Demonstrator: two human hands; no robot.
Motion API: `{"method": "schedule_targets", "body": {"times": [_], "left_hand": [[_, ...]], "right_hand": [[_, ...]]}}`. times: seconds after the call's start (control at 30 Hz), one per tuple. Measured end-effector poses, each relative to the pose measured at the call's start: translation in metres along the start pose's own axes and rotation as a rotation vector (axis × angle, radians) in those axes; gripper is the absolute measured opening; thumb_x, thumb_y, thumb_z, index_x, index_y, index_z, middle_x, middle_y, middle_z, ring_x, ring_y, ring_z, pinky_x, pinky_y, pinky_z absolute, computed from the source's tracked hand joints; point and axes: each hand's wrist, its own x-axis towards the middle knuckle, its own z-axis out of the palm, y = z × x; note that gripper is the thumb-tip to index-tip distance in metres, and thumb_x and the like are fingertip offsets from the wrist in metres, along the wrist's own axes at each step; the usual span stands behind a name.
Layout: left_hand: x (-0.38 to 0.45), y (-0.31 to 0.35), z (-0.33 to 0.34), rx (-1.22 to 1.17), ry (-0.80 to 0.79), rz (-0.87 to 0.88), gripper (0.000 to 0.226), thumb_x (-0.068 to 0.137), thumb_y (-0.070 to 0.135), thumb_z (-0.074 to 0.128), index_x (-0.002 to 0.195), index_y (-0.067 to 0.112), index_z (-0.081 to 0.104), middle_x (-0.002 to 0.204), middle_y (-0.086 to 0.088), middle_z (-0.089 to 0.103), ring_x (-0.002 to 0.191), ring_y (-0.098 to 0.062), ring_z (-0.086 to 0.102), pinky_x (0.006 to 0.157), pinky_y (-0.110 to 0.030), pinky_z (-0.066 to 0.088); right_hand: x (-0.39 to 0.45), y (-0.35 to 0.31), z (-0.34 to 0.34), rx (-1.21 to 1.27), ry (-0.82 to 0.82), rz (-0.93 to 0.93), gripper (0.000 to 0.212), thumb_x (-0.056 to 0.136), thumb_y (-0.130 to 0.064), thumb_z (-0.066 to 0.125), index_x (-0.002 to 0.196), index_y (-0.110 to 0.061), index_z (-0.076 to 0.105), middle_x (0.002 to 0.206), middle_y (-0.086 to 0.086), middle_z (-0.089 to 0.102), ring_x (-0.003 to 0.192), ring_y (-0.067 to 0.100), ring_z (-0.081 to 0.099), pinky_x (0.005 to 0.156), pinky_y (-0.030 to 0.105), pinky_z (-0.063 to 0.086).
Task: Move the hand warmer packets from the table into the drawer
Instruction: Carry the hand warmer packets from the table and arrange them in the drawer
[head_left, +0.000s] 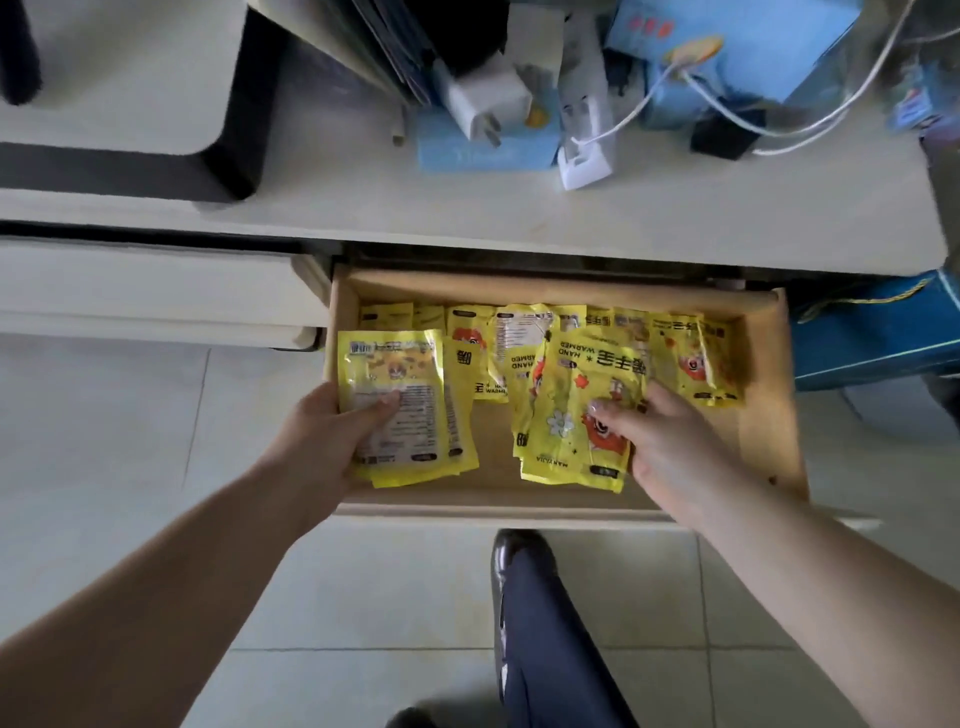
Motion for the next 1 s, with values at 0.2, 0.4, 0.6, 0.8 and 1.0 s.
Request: {"method": "schedule_targets", "body": {"times": [0.2, 0.4, 0.6, 0.8, 1.0], "left_hand": [[0.070, -0.034, 0.008, 0.245, -0.056, 0.006, 0.020, 0.082, 0.007, 0.067, 0.102, 0.008, 0.063, 0.097, -0.012, 0.074, 0.088, -0.029, 0.071, 0.081, -0.051, 0.056], [0.093, -0.057, 0.004, 0.358, -0.126, -0.030, 0.015, 0.083, 0.005, 0.066, 0.097, 0.009, 0.064, 0.090, -0.009, 0.076, 0.084, -0.025, 0.073, 0.078, -0.043, 0.057], [0.108, -0.064, -0.004, 0.358, -0.093, -0.078, 0.021, 0.085, 0.006, 0.064, 0.106, 0.005, 0.065, 0.100, -0.012, 0.074, 0.092, -0.028, 0.070, 0.088, -0.047, 0.053], [0.112, -0.067, -0.011, 0.492, -0.077, -0.028, 0.019, 0.088, 0.008, 0.060, 0.104, 0.018, 0.066, 0.105, -0.006, 0.072, 0.099, -0.026, 0.067, 0.092, -0.046, 0.052], [0.106, -0.058, -0.014, 0.461, -0.044, -0.091, 0.062, 0.068, 0.020, 0.072, 0.125, 0.015, 0.048, 0.116, -0.009, 0.065, 0.103, -0.030, 0.064, 0.088, -0.049, 0.053]], "right_hand": [[0.072, 0.037, 0.007, -0.047, -0.091, 0.084, 0.024, 0.084, -0.008, 0.062, 0.105, -0.013, 0.053, 0.108, 0.006, 0.063, 0.098, 0.016, 0.062, 0.085, 0.030, 0.049], [0.096, 0.070, 0.005, -0.370, -0.085, 0.038, 0.055, 0.077, -0.021, 0.072, 0.127, -0.012, 0.050, 0.130, 0.003, 0.058, 0.116, 0.020, 0.054, 0.106, 0.041, 0.037], [0.109, 0.076, 0.011, -0.457, -0.138, 0.093, 0.067, 0.057, -0.033, 0.080, 0.118, -0.017, 0.054, 0.116, 0.004, 0.066, 0.110, 0.025, 0.060, 0.102, 0.050, 0.043], [0.113, 0.079, 0.009, -0.494, -0.130, 0.108, 0.020, 0.077, -0.014, 0.074, 0.091, -0.022, 0.061, 0.097, 0.001, 0.069, 0.103, 0.025, 0.063, 0.099, 0.046, 0.046], [0.120, 0.079, 0.015, -0.455, -0.148, 0.154, 0.020, 0.078, -0.013, 0.073, 0.095, -0.017, 0.063, 0.103, 0.007, 0.071, 0.103, 0.028, 0.065, 0.098, 0.052, 0.046]]}}
